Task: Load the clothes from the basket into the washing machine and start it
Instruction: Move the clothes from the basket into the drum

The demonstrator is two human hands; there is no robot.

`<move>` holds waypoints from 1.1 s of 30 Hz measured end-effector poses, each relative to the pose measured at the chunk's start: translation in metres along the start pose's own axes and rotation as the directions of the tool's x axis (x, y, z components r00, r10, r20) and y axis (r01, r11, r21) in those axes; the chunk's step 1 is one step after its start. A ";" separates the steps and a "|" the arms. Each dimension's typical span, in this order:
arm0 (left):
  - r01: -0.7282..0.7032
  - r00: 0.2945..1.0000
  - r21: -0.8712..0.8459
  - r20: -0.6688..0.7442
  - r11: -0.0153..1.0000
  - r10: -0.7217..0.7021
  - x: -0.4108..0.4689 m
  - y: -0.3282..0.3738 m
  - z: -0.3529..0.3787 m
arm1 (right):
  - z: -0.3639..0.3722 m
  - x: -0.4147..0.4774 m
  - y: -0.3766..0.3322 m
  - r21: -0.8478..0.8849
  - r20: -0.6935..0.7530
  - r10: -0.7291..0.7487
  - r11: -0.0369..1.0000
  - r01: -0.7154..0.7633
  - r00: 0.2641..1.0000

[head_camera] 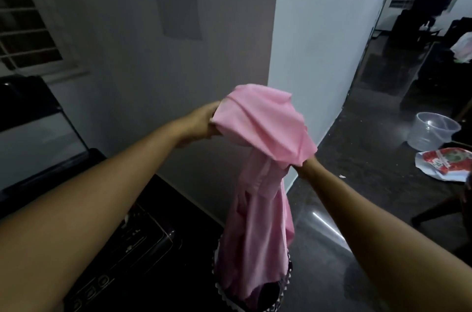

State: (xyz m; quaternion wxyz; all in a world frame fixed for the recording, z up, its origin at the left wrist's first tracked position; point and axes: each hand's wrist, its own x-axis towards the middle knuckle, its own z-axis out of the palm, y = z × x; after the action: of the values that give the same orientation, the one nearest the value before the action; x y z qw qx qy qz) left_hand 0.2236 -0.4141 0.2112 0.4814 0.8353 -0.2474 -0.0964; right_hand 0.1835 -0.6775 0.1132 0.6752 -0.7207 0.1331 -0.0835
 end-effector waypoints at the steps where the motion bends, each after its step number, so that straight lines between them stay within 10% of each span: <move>1: 0.047 0.996 0.110 0.073 0.993 -0.055 -0.005 -0.013 -0.008 | 0.002 0.005 -0.011 -0.091 -0.066 -0.033 0.995 0.027 0.997; 4: 0.230 0.972 0.292 -0.033 0.928 -0.231 0.001 -0.049 -0.022 | 0.010 0.013 -0.038 -0.389 -0.063 -0.228 0.902 0.186 0.972; 8: 0.154 0.919 0.058 -0.374 0.986 -0.122 0.017 -0.027 -0.018 | 0.025 0.006 -0.063 -0.559 -0.039 -0.347 0.785 0.267 0.937; 12: 0.039 0.997 0.181 -0.066 0.983 -0.028 0.023 0.011 0.012 | 0.052 0.010 -0.087 -0.495 0.000 -0.335 0.819 0.292 0.942; 15: 0.035 0.995 0.274 -0.102 0.961 -0.007 0.038 0.005 0.038 | 0.067 0.011 -0.108 -0.264 0.004 -0.322 0.913 0.311 0.947; 21: -0.021 0.899 -0.165 -0.435 0.986 -0.054 0.051 0.001 0.049 | 0.027 0.008 -0.123 -0.184 0.312 -0.404 0.863 0.471 0.860; 27: -0.165 0.936 -0.658 -0.340 0.735 -0.095 0.064 0.019 0.034 | -0.017 0.012 -0.042 -0.347 0.386 -0.182 0.880 0.325 0.904; 33: -0.210 0.974 -0.788 -0.222 0.579 0.051 0.070 0.058 0.012 | 0.004 0.021 0.048 -0.514 0.317 -0.032 0.834 0.200 0.948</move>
State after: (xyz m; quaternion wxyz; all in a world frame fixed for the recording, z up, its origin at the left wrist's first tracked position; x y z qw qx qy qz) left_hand 0.2602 -0.4823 0.2599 0.8328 0.5107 -0.1945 -0.0885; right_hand 0.2011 -0.6824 0.0640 0.4506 -0.8924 0.0044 0.0247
